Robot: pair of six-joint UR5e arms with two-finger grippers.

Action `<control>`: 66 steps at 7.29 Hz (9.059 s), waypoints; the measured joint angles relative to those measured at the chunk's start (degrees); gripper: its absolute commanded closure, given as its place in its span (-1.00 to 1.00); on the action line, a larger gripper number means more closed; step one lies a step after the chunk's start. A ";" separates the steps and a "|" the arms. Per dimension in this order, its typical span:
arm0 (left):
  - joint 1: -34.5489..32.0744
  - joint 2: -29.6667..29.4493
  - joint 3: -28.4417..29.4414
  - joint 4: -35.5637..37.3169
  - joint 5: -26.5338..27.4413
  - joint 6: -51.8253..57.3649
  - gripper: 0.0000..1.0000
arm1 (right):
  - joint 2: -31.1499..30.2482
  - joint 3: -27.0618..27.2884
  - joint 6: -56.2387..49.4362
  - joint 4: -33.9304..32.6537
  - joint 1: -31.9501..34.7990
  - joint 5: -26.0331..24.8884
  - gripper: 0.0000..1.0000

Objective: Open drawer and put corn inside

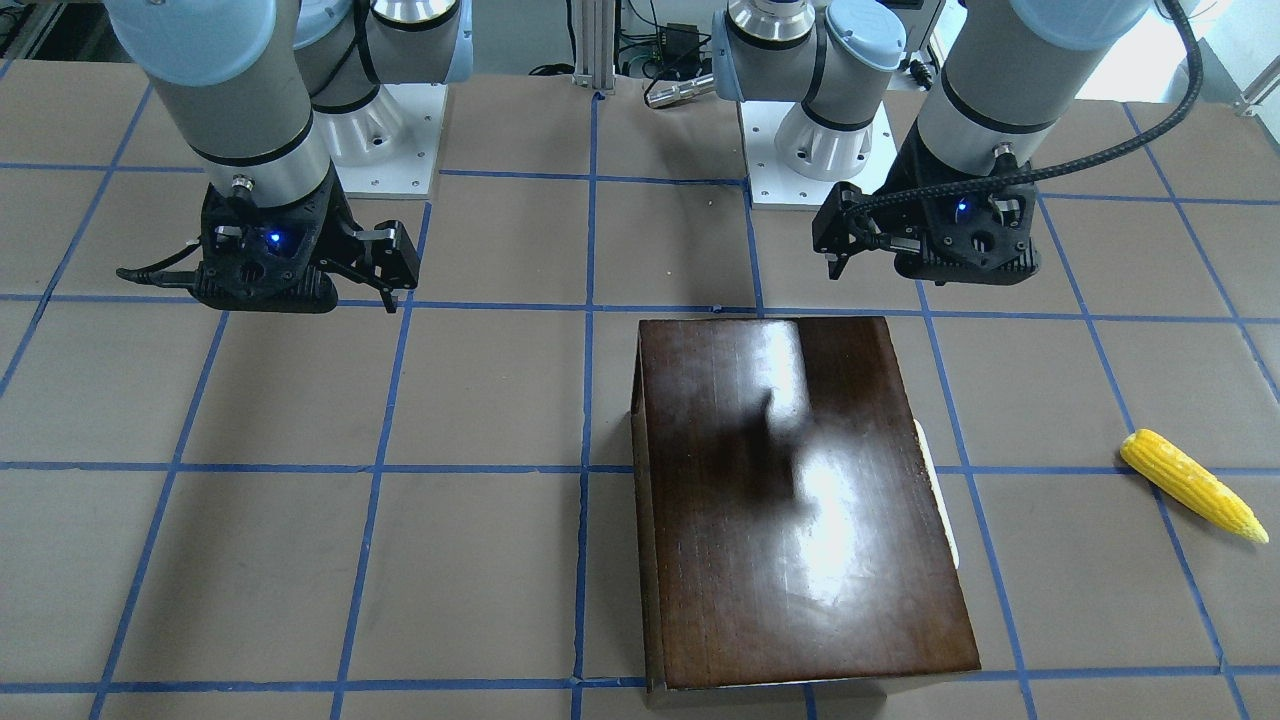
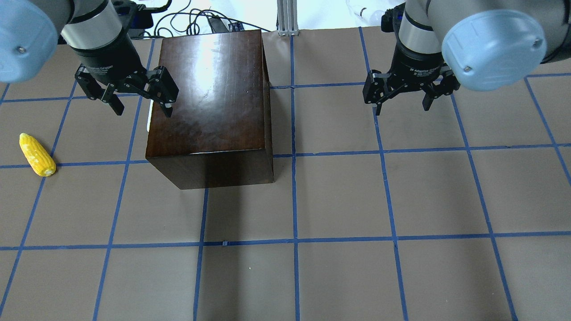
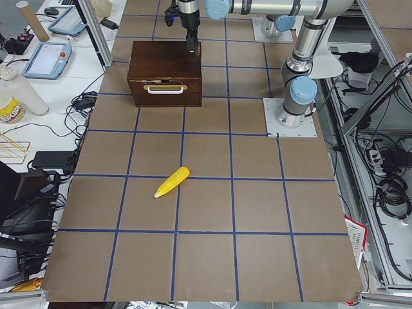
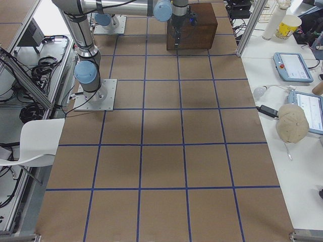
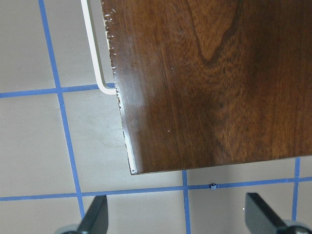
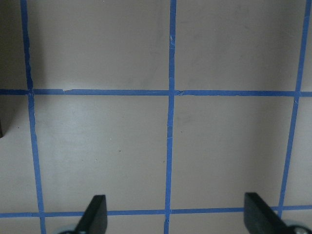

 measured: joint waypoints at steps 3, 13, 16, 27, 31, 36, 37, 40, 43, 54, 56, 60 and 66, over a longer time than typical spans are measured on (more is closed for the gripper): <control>-0.03 0.74 -0.05 -0.58 0.28 0.02 -1.00 | -0.01 0.00 0.00 0.01 0.00 0.02 -1.00; -0.01 0.44 -0.20 -0.47 0.40 0.02 -1.00 | 0.00 0.00 0.00 -0.01 0.00 0.02 -1.00; 0.12 0.08 0.07 -0.20 0.44 0.04 -1.00 | -0.01 0.00 0.00 -0.04 0.00 0.02 -1.00; 21.85 -11.96 1.29 15.47 -8.70 23.67 -1.00 | -0.05 0.00 0.00 -0.06 0.00 -0.09 -1.00; 22.21 -18.11 0.64 18.29 -17.59 24.56 -1.00 | 0.00 0.00 0.00 -0.02 0.00 -0.01 -1.00; 21.05 -20.34 -2.00 21.67 -21.23 24.50 -1.00 | -0.03 0.00 0.00 -0.06 0.00 0.00 -1.00; 20.85 -20.36 -2.07 21.70 -21.85 24.59 -1.00 | -0.03 0.00 0.00 -0.03 0.00 0.00 -1.00; 19.87 -20.35 -2.92 21.73 -23.21 24.82 -1.00 | -0.03 0.00 0.00 -0.02 0.00 0.00 -1.00; 19.65 -21.10 -3.18 21.77 -23.07 25.11 -1.00 | 0.00 0.00 0.00 0.00 0.00 0.00 -1.00; 20.78 -22.61 -1.01 21.39 -20.19 29.22 -1.00 | 0.00 0.00 0.00 -0.05 0.00 0.00 -1.00; 22.18 -22.59 -0.85 21.11 -20.09 30.66 -1.00 | 0.00 0.00 0.00 -0.04 0.00 0.00 -1.00; 24.27 -22.53 -0.76 20.81 -20.04 33.30 -1.00 | 0.00 0.00 0.00 0.00 0.00 0.00 -1.00; 26.66 -22.30 -0.60 20.76 -19.84 35.99 -1.00 | 0.00 0.00 0.00 -0.02 0.00 0.00 -1.00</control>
